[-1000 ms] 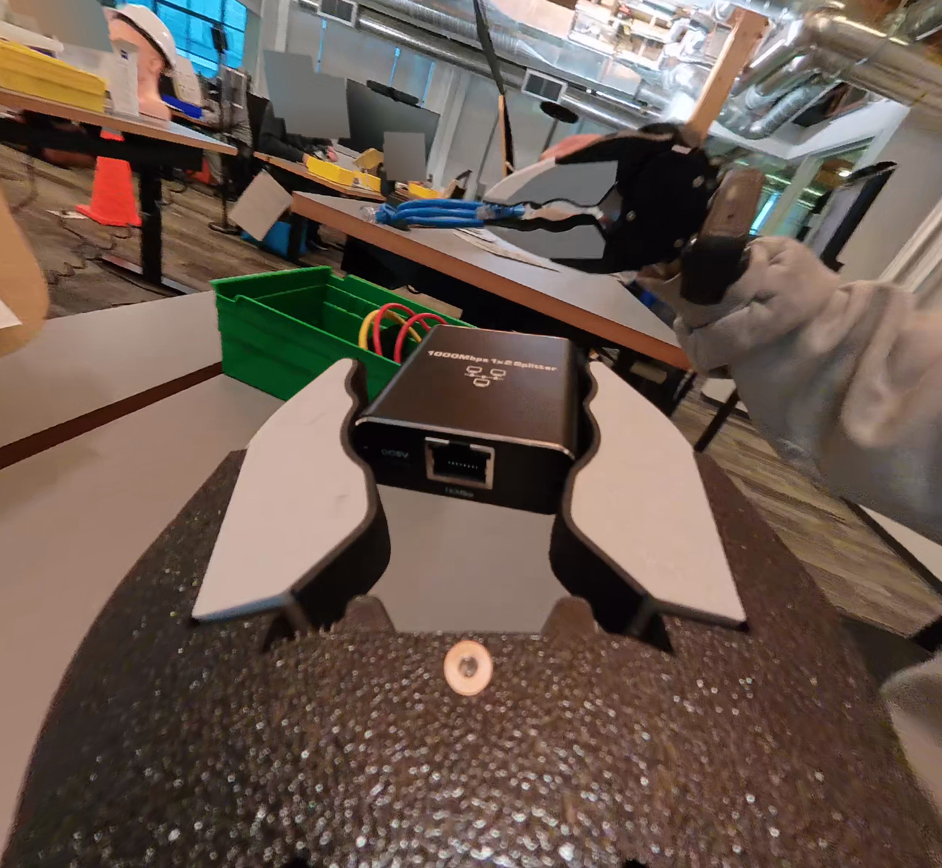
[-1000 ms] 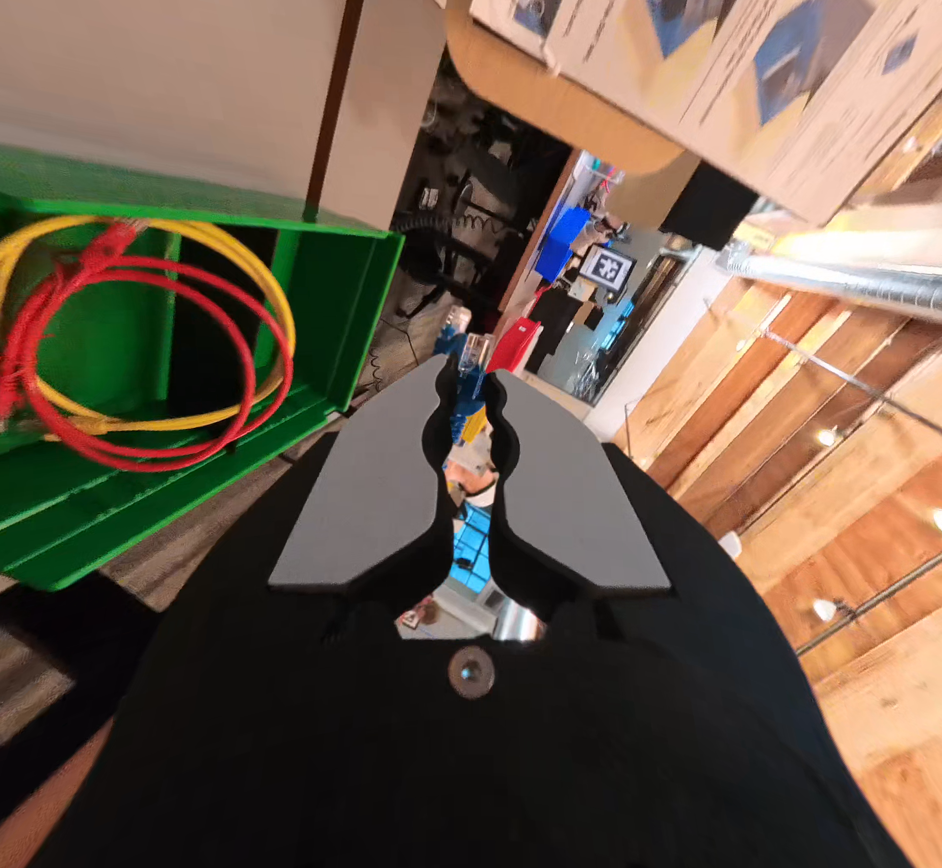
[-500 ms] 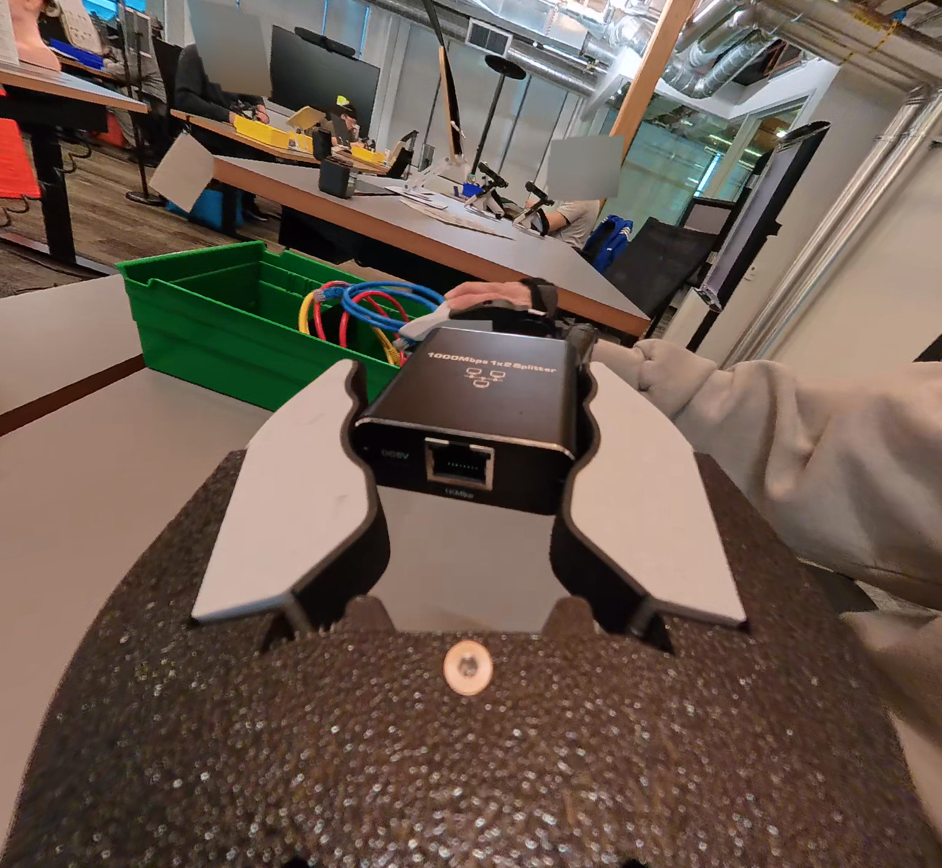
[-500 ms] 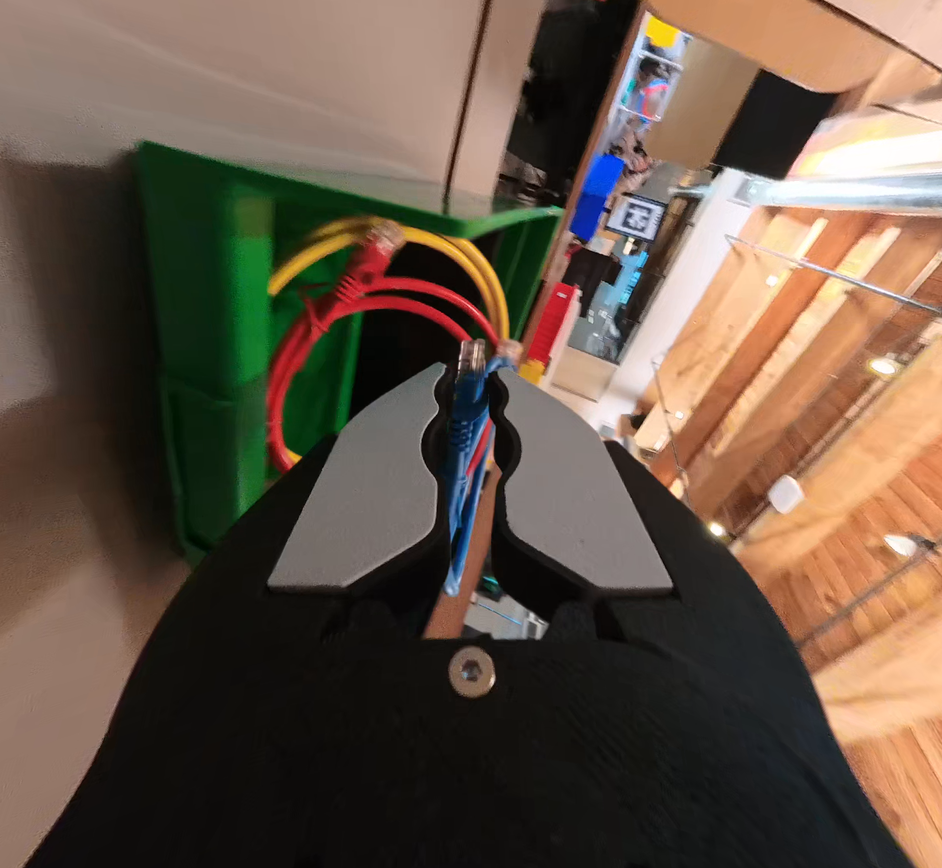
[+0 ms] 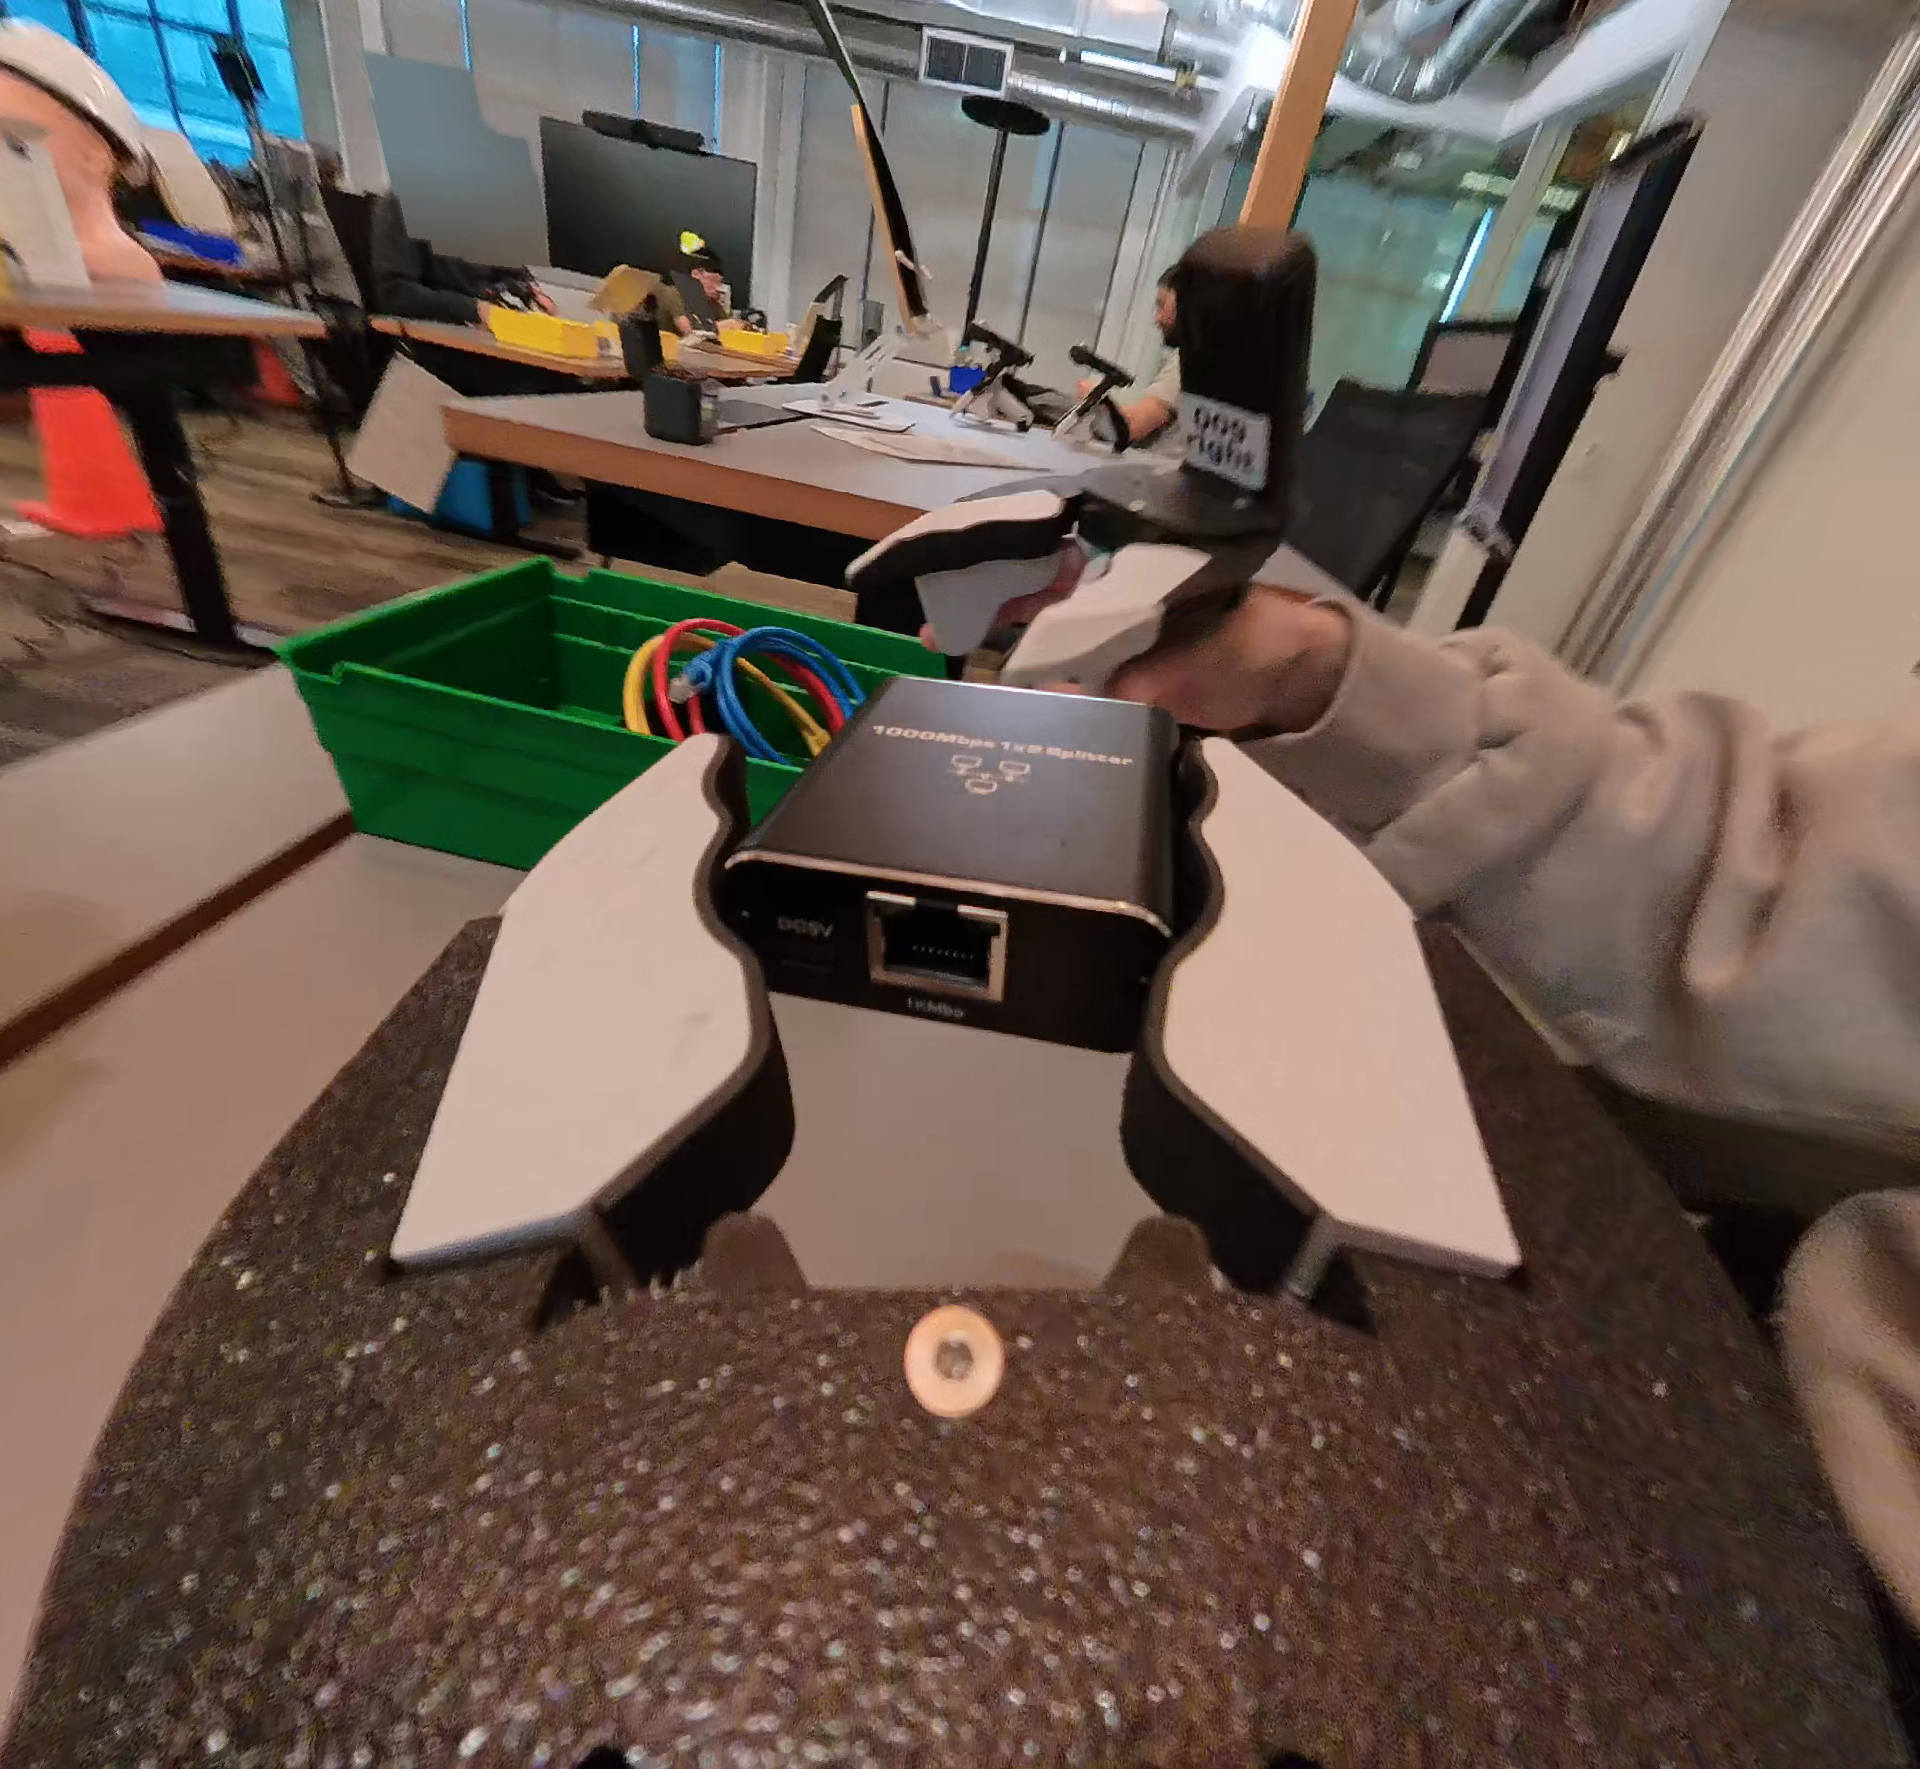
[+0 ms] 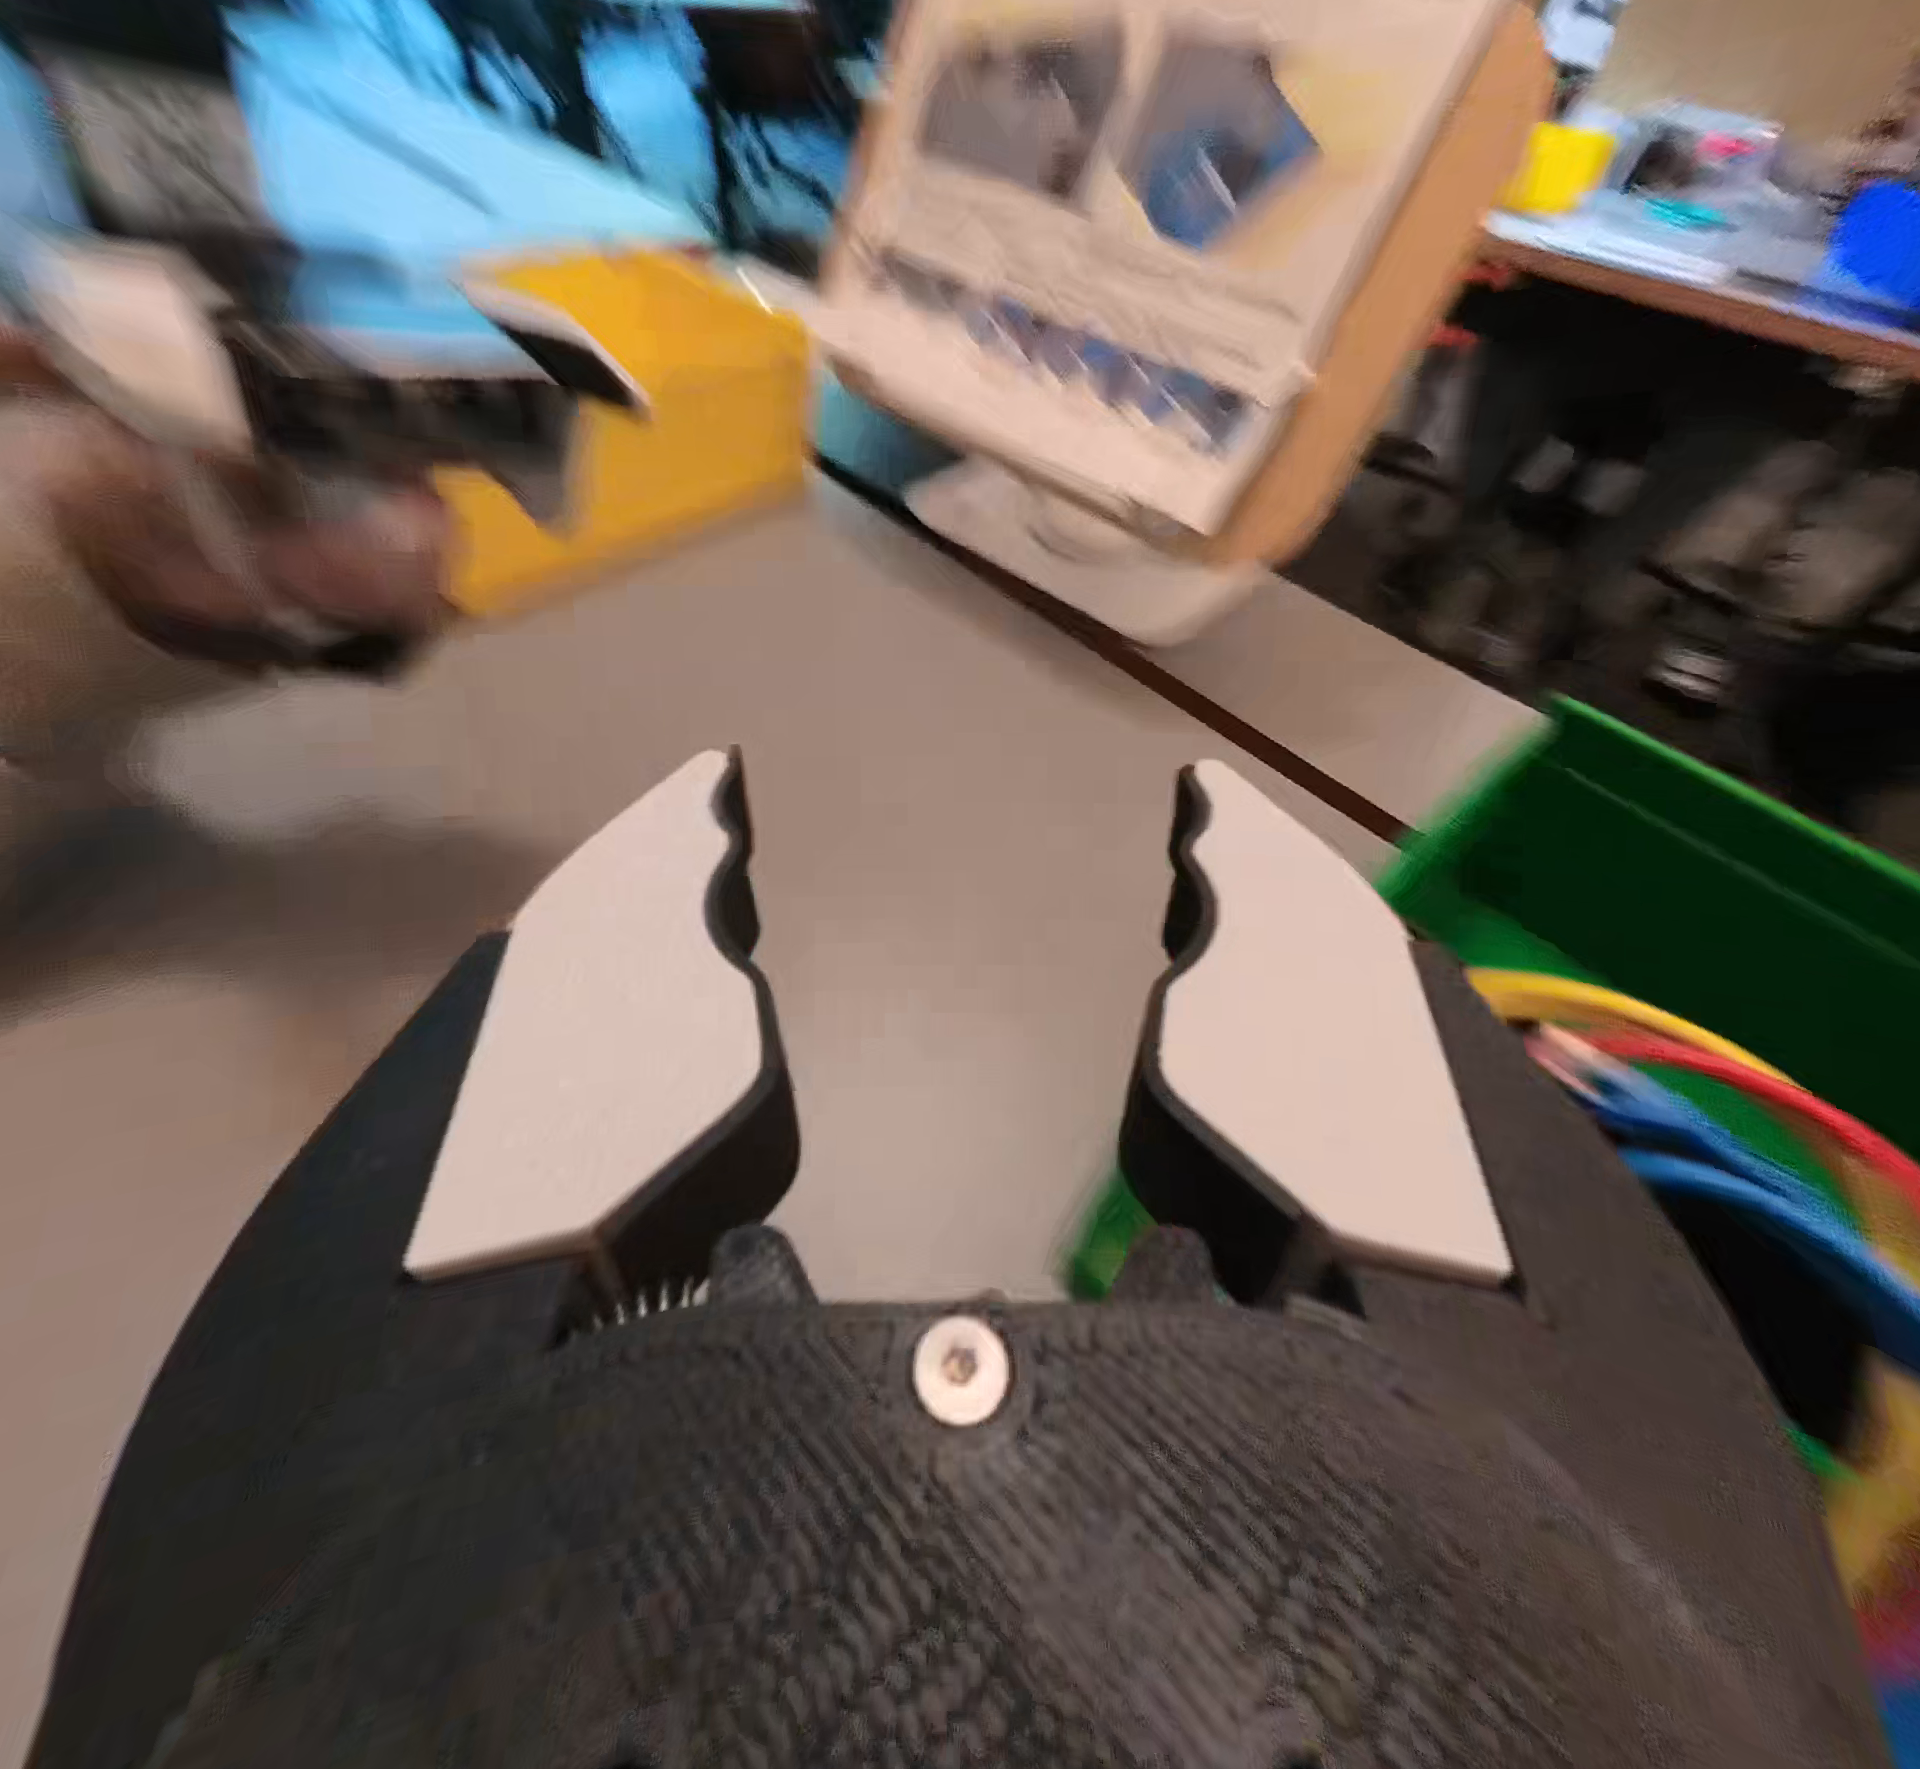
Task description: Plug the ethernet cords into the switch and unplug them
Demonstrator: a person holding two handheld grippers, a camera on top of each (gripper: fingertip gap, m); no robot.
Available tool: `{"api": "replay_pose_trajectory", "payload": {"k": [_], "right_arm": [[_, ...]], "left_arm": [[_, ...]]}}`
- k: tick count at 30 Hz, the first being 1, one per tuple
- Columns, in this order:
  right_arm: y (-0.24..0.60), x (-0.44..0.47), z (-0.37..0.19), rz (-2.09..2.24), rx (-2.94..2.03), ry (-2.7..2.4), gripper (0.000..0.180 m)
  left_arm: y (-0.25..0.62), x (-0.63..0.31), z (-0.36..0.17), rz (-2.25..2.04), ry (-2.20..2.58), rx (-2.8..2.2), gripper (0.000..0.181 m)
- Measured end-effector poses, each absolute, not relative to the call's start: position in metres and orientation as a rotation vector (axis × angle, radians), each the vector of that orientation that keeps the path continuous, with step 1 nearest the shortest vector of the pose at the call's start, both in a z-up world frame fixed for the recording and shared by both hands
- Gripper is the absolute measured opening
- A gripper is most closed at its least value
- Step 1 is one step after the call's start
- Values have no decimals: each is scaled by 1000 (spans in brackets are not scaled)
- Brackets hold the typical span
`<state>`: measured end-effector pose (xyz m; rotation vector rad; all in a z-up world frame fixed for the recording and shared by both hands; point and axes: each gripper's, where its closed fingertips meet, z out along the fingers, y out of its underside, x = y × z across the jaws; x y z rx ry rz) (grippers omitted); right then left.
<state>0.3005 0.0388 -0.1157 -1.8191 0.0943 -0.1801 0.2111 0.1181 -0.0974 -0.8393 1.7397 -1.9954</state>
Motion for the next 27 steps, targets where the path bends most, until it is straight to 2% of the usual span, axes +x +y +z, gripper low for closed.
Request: {"api": "replay_pose_trajectory", "payload": {"k": [1, 6, 12, 16, 22, 27], "right_arm": [[50, 282, -105, -58, -1750, 123, 72], [94, 209, -79, 708, -1499, 286, 76], [112, 172, -89, 1122, -1436, 311, 59], [114, 169, -96, 1225, -1401, 337, 30], [110, 178, -108, 1134, -1474, 300, 29], [92, 242, -118, 693, -1687, 318, 26]], "left_arm": [[116, 210, -97, -1943, 1750, -794, 78], [101, 203, -100, -1732, 1815, -583, 78], [88, 193, -104, -1626, 1861, -405, 78], [82, 187, -105, -1629, 1878, -332, 78], [84, 199, -126, -1446, 1935, -361, 79], [96, 211, -117, -1517, 1822, -543, 80]]}}
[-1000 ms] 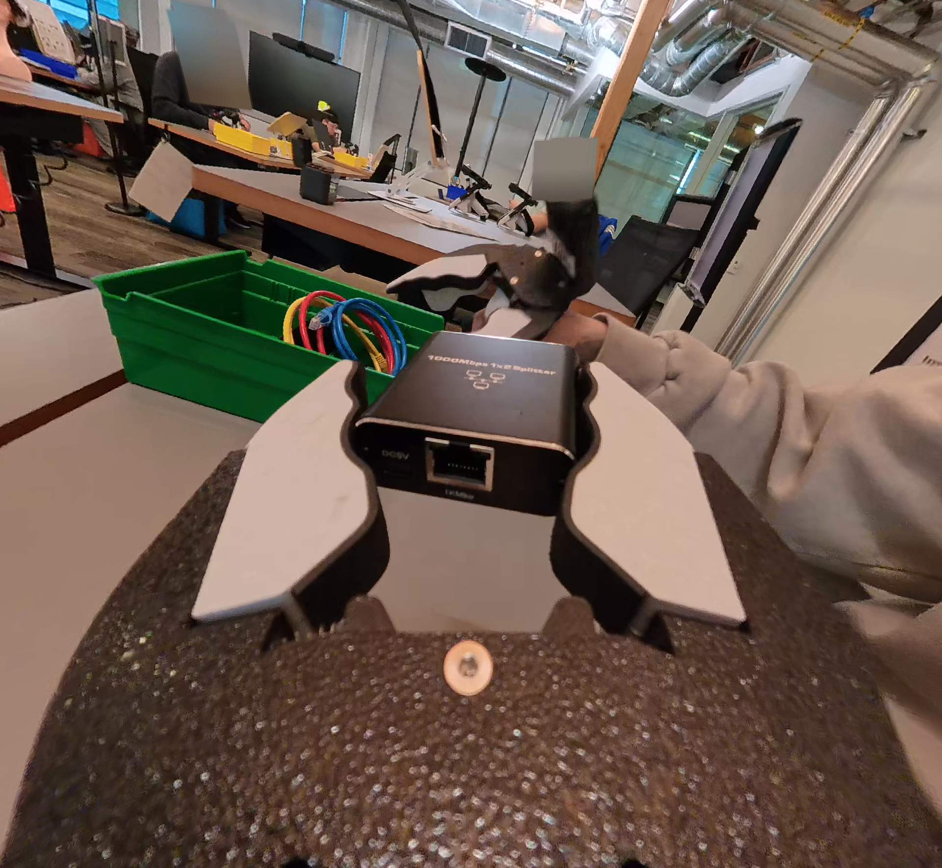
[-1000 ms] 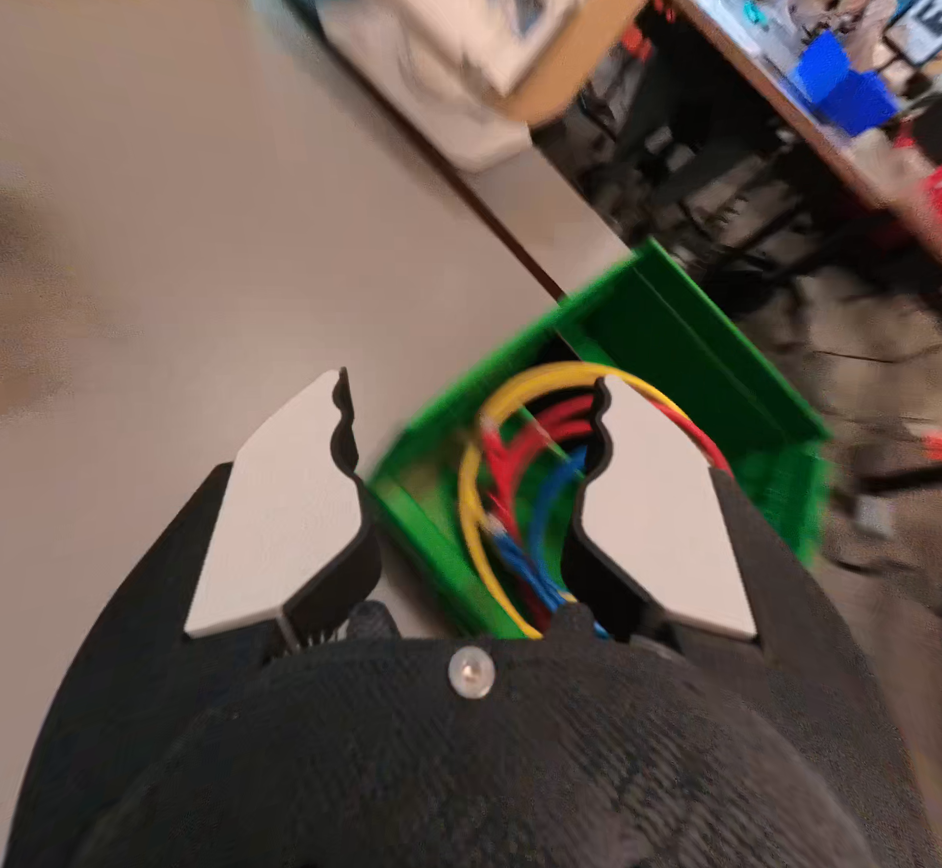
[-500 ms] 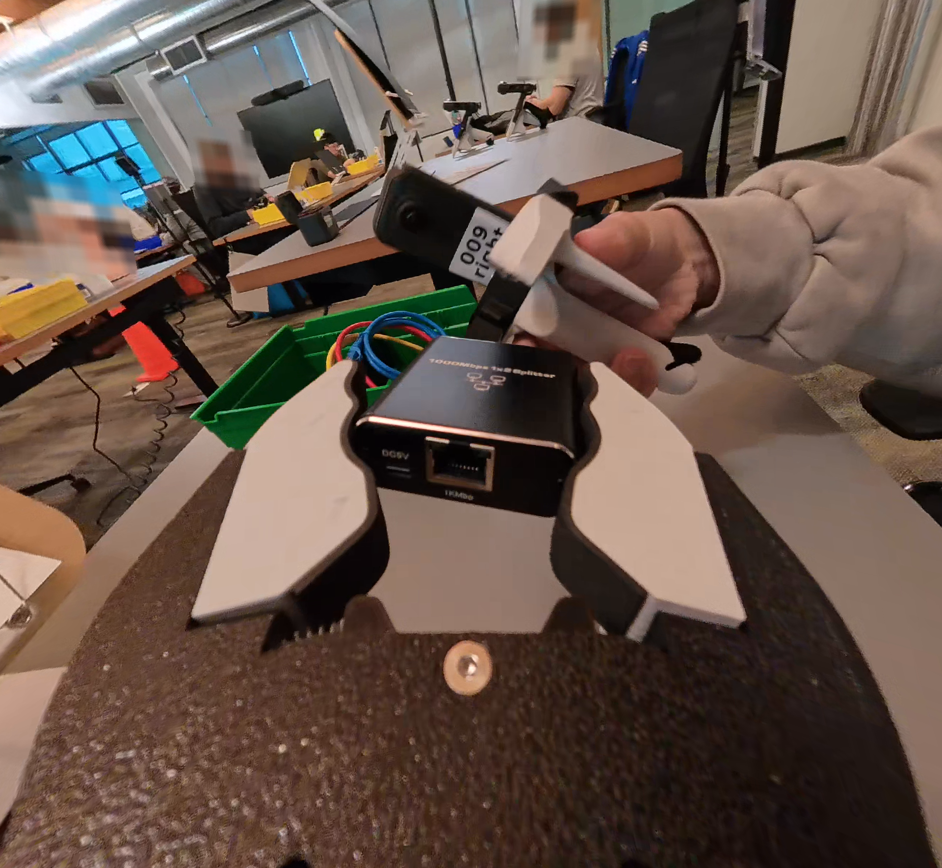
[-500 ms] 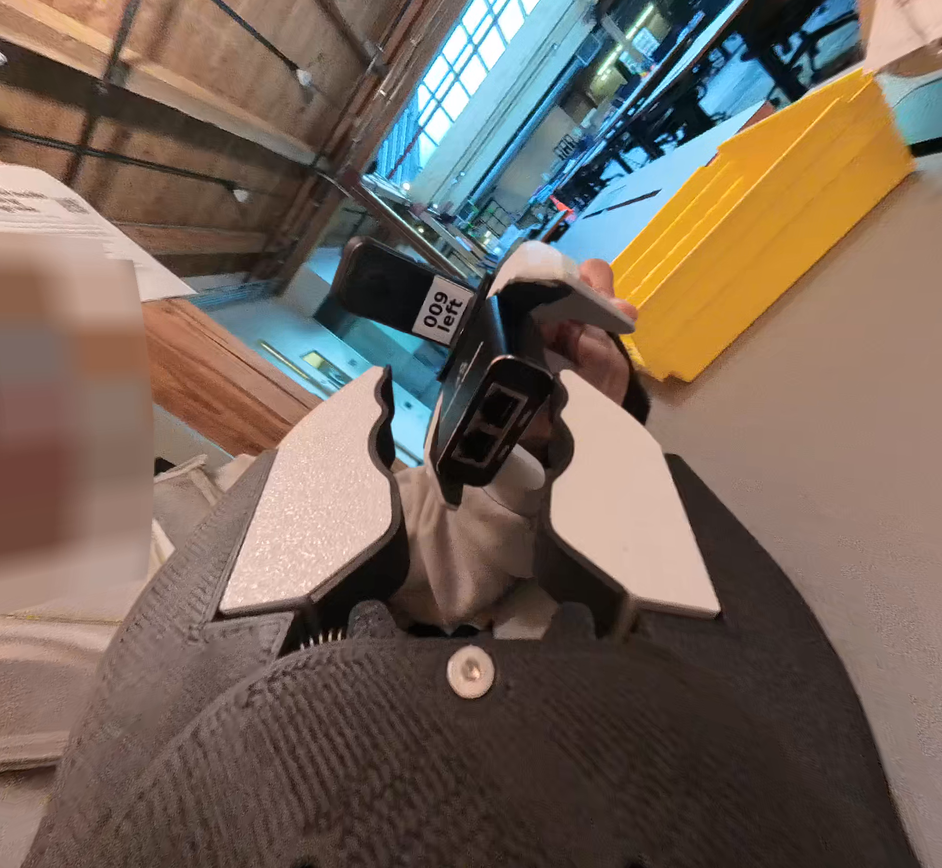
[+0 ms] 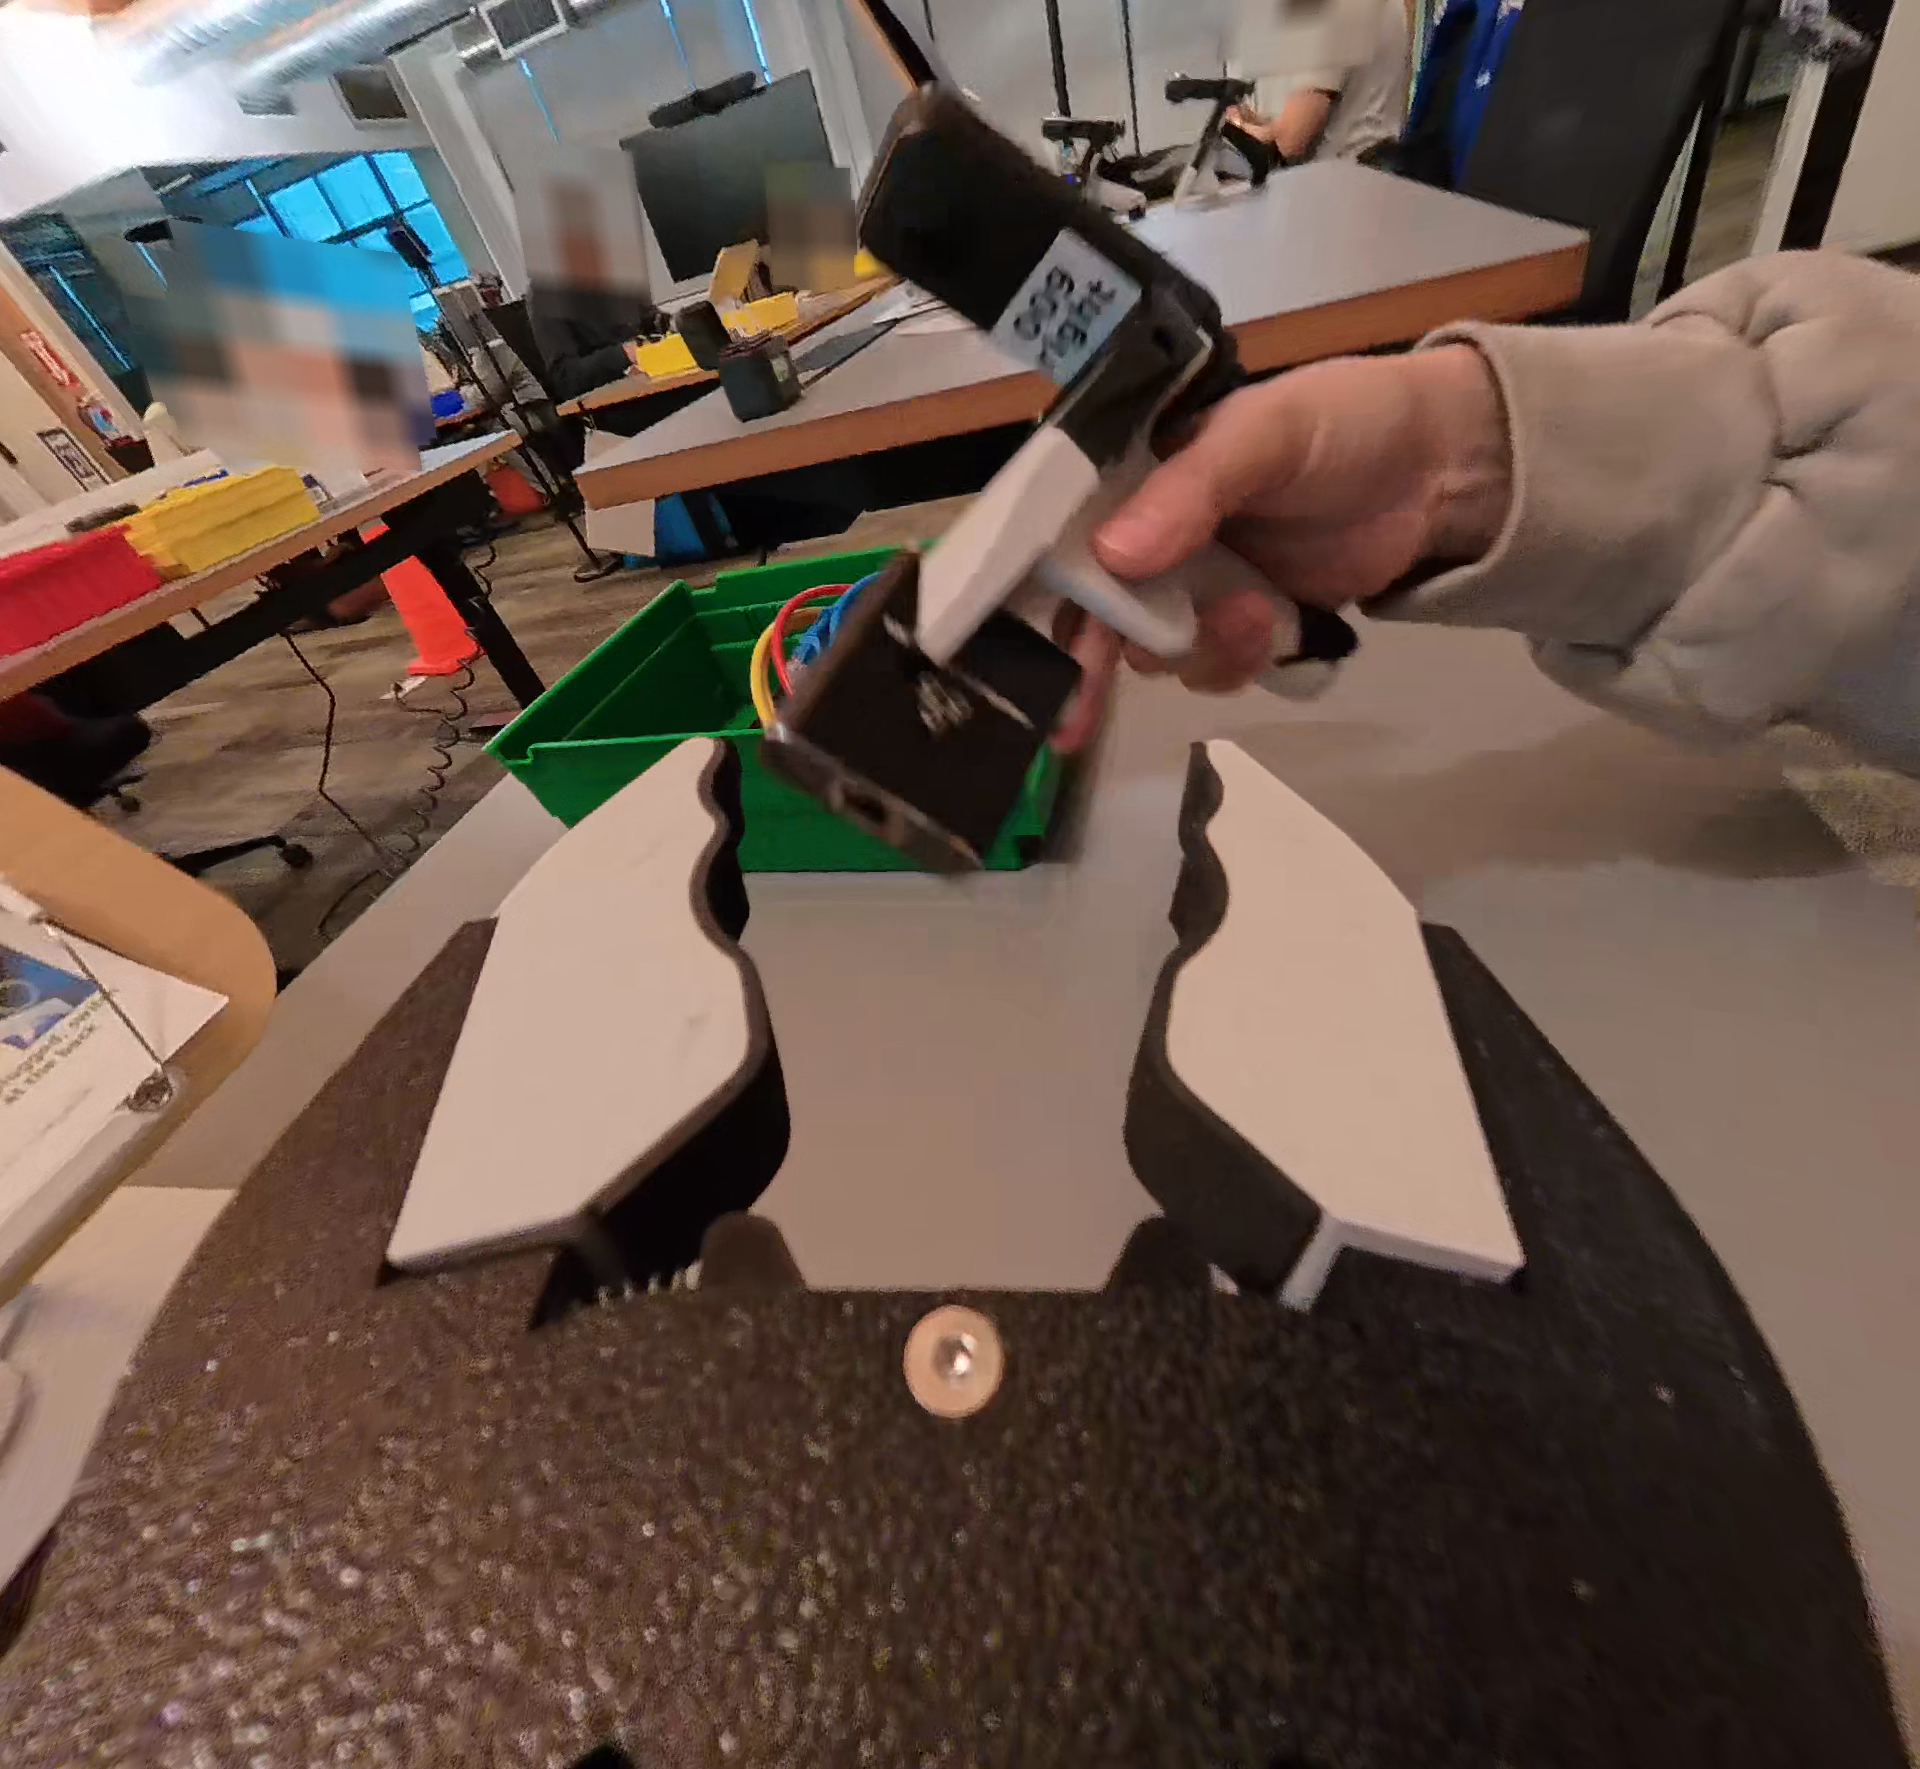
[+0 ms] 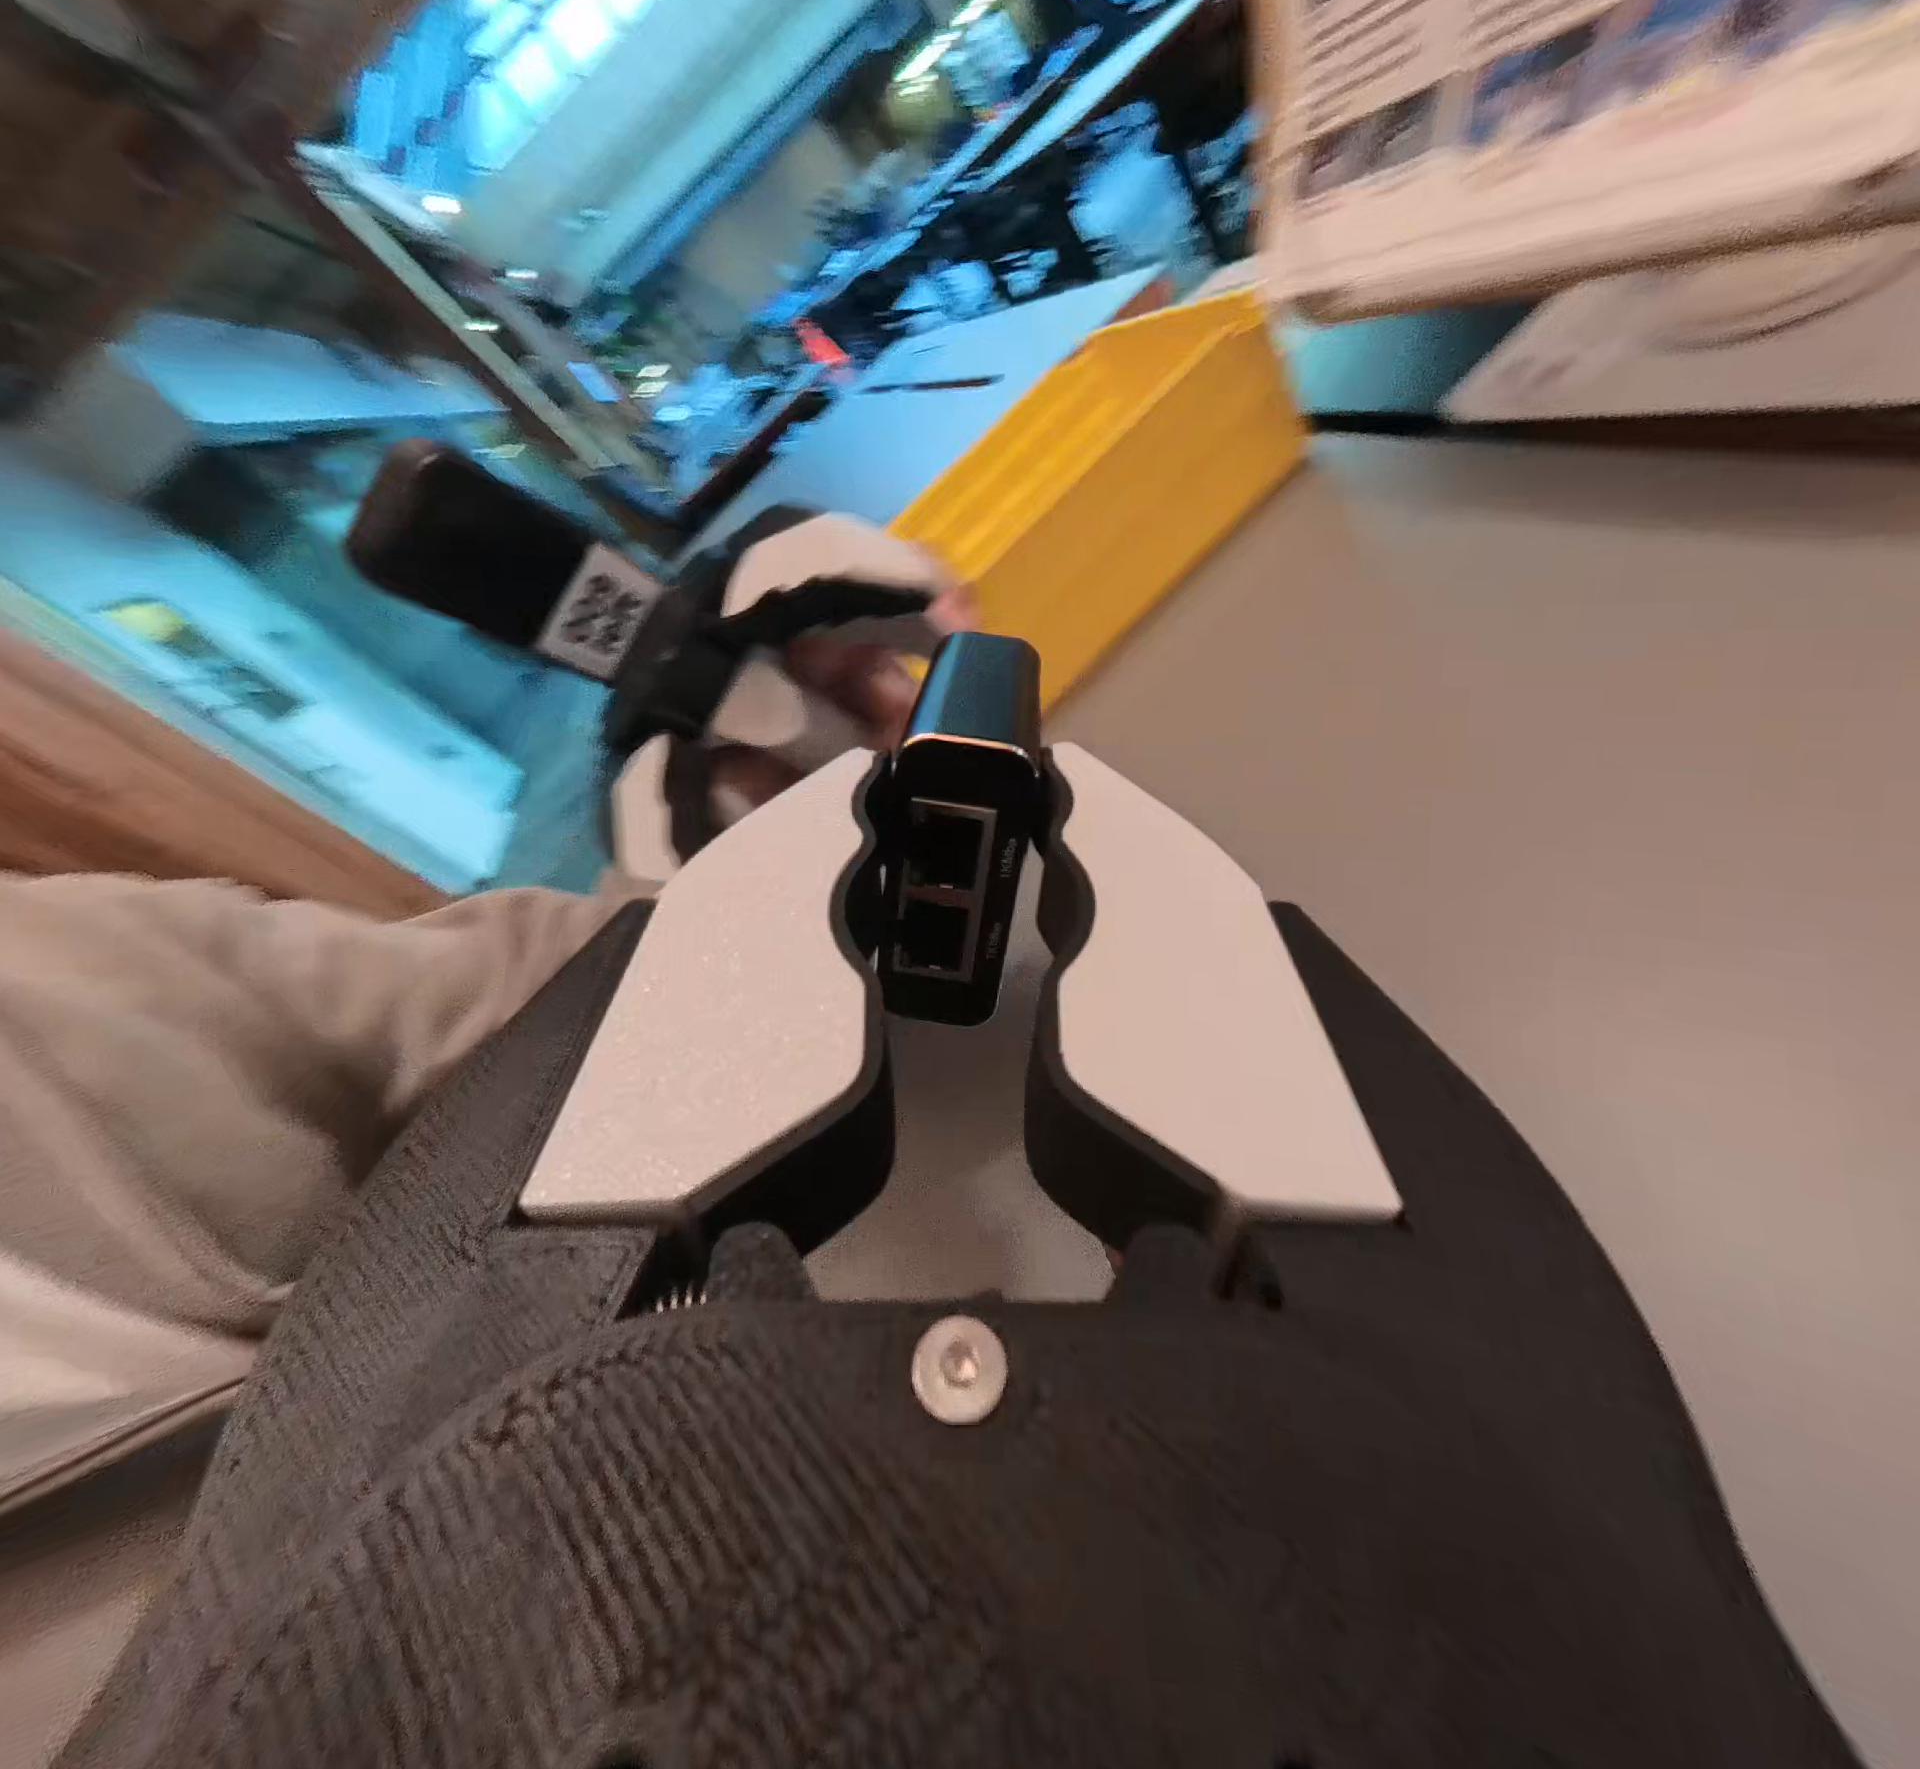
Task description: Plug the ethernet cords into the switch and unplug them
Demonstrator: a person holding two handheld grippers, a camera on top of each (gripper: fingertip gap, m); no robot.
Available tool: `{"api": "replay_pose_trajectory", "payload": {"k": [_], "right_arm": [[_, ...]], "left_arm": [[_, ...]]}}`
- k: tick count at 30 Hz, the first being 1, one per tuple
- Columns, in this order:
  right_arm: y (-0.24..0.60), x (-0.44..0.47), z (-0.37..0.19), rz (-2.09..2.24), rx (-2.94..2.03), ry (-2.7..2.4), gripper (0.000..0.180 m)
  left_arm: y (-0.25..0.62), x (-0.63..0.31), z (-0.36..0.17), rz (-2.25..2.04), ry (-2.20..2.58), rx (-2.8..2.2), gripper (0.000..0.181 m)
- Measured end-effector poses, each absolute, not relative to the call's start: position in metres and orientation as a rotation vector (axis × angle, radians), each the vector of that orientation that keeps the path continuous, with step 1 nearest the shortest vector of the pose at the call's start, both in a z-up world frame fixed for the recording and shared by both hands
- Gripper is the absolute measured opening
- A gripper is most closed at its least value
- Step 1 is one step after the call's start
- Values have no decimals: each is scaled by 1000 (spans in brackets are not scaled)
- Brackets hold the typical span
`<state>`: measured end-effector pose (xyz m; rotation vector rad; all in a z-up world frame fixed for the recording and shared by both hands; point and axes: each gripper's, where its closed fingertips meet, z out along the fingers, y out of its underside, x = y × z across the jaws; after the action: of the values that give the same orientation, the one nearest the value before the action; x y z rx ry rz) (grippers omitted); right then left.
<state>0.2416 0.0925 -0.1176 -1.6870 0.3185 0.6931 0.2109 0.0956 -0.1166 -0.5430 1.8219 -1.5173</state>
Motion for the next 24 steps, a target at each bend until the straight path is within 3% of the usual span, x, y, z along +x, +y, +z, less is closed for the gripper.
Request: {"api": "replay_pose_trajectory", "payload": {"k": [7, 10, 24], "right_arm": [[31, 436, -107, -170, -2156, 412, 26], [20, 494, -121, -310, -2356, 411, 27], [61, 533, -204, 331, -2412, 677, 26]], "left_arm": [[106, 215, -126, -1541, 1857, -615, 74], [106, 218, -135, -1479, 1901, -620, 73], [129, 227, -151, -1445, 1922, -745, 65]]}}
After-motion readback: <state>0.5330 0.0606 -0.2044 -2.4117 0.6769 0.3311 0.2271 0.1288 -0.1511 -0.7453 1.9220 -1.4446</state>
